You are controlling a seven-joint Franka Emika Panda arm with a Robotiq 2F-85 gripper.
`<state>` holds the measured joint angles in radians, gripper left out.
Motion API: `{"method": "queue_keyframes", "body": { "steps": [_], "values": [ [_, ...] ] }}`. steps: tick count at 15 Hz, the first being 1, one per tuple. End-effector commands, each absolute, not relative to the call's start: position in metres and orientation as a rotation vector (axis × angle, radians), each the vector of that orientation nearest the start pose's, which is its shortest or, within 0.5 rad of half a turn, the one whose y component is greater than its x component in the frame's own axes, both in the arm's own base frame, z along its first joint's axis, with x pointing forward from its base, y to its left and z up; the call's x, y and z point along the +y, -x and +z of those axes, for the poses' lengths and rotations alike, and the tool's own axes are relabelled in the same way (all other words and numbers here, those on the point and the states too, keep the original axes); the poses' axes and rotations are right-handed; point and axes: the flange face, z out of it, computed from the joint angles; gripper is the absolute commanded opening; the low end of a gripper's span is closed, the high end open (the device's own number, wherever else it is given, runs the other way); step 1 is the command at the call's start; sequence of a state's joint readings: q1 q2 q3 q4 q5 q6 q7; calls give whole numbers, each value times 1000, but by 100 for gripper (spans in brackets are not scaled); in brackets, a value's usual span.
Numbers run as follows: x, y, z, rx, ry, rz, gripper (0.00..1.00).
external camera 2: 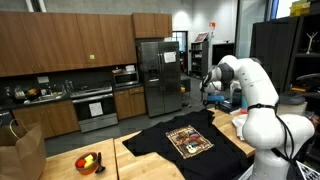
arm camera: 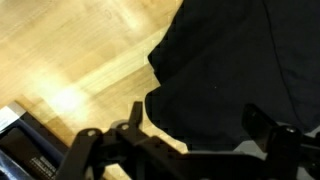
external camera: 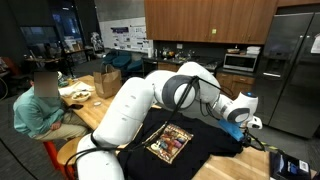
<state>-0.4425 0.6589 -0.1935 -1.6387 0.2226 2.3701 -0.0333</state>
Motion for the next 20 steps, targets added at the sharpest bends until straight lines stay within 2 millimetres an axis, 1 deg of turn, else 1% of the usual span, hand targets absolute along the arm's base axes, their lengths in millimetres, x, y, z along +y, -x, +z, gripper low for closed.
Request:
{"method": "queue_keyframes", "body": {
  "steps": [1, 6, 10, 14, 16, 20],
  "values": [
    [-404, -581, 240, 1048, 2931, -140, 100],
    [-406, -601, 232, 979, 2974, -184, 100],
    [-410, -609, 221, 971, 2998, -177, 100],
    [-417, -610, 217, 965, 3039, -170, 100],
    [-419, -609, 218, 969, 3056, -163, 100],
    [-420, -606, 218, 959, 3047, -153, 100]
  ]
}}
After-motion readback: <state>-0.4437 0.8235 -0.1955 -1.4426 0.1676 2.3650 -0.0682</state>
